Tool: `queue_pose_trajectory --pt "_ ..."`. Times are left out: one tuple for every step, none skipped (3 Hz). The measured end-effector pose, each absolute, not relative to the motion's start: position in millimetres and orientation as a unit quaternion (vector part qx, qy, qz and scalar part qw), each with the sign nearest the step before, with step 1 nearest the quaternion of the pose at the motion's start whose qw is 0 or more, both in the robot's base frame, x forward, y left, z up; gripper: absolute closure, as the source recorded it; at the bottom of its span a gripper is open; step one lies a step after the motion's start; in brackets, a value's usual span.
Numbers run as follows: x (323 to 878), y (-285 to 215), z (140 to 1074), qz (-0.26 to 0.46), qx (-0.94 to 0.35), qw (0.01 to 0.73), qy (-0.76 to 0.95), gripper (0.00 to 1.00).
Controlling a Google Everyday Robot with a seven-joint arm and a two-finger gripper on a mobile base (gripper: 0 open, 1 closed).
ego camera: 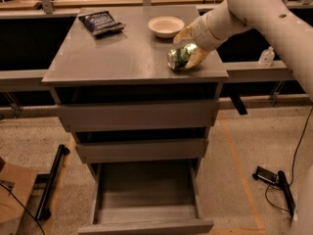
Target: Pick green can from bottom drawer and place on counter
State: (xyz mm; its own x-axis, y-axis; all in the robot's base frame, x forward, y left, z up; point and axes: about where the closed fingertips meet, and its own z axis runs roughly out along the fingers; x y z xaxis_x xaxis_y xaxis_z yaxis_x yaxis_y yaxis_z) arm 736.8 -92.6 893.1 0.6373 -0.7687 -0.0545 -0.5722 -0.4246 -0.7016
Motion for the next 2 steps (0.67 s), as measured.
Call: queue_pose_trajectory --pt "736.8 -91.0 891.0 -0.137 -0.834 0.353 0.402 0.00" --pt "736.8 -90.9 890.9 -0.137 -0.834 0.353 0.402 0.00"
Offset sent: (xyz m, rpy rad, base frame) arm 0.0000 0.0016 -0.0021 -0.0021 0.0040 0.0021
